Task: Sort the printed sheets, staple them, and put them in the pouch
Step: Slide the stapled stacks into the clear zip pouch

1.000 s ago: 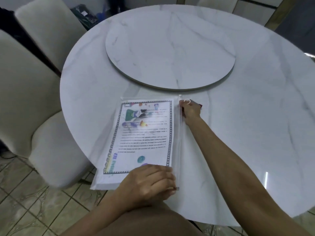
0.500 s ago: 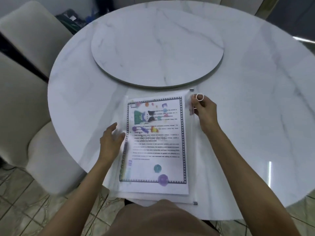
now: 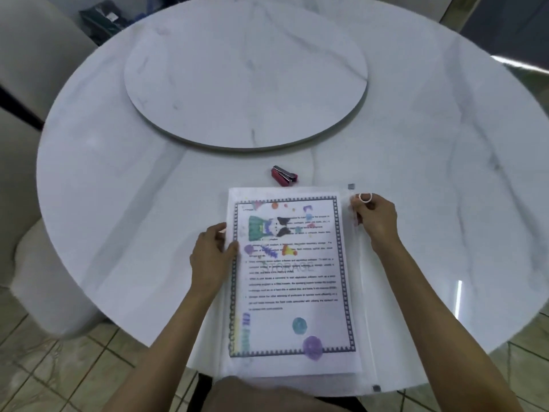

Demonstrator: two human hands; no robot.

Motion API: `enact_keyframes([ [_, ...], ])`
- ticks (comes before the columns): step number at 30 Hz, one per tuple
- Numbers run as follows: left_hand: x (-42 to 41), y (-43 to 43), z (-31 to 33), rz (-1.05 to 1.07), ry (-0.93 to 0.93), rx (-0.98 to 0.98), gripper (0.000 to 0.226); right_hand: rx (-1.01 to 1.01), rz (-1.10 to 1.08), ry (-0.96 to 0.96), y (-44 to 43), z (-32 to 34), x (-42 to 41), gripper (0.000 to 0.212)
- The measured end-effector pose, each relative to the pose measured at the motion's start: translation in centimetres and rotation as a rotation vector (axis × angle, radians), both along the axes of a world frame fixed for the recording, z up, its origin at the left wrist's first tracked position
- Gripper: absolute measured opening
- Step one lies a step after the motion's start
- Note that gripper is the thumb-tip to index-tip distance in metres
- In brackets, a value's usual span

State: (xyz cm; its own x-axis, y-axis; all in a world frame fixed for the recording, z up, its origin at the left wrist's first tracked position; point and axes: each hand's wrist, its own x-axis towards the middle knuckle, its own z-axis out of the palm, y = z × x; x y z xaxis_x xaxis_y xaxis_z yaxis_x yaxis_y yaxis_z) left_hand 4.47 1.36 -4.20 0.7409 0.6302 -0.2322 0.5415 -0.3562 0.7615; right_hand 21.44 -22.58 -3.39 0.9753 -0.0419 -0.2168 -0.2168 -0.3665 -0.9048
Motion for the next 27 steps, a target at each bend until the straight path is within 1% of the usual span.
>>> enact_keyframes([
  [3,1.1,-0.8,-0.3,-0.056,0.061,0.172,0.044,-0.125,-0.009,-0.052,-0.6,-0.1,1.5,0.019],
  [4,1.4,-1.0,-0.4,-0.092,0.083,0.219,0.045,-0.162,-0.014,-0.067,-0.7,0.0,2.0,0.017],
  [5,1.6,-1.2,-0.4,-0.133,0.104,0.25,0.047,-0.188,-0.027,-0.084,-0.6,0.2,2.5,0.021],
  [7,1.7,-1.6,-0.3,-0.224,0.126,0.273,0.05,-0.209,-0.043,-0.132,-0.3,0.4,3.4,0.037],
  [9,1.3,-2.0,-0.2,-0.328,0.111,0.324,0.052,-0.235,0.0,-0.229,0.5,0.7,3.8,0.044],
  [11,0.9,-2.6,-0.2,-0.409,0.072,0.385,0.053,-0.224,0.088,-0.316,2.0,0.9,3.9,0.042],
  [13,0.3,-3.2,-0.4,-0.485,0.055,0.388,0.056,-0.233,0.22,-0.372,4.0,1.1,3.9,0.04],
  [15,-0.1,-3.6,-0.9,-0.552,0.064,0.373,0.066,-0.265,0.359,-0.384,6.2,1.0,4.0,0.038],
  [18,-0.3,-3.8,-1.3,-0.572,0.074,0.365,0.073,-0.321,0.504,-0.39,8.8,0.4,4.2,0.039],
  [23,0.0,-3.8,-1.3,-0.563,0.107,0.355,0.072,-0.491,0.644,-0.415,11.8,-0.5,4.2,0.043],
  [25,0.1,-3.7,-1.4,-0.556,0.117,0.354,0.069,-0.57,0.671,-0.443,12.1,-0.8,4.4,0.039],
  [27,0.2,-3.6,-1.5,-0.558,0.105,0.36,0.072,-0.647,0.706,-0.467,12.2,-0.9,4.6,0.034],
])
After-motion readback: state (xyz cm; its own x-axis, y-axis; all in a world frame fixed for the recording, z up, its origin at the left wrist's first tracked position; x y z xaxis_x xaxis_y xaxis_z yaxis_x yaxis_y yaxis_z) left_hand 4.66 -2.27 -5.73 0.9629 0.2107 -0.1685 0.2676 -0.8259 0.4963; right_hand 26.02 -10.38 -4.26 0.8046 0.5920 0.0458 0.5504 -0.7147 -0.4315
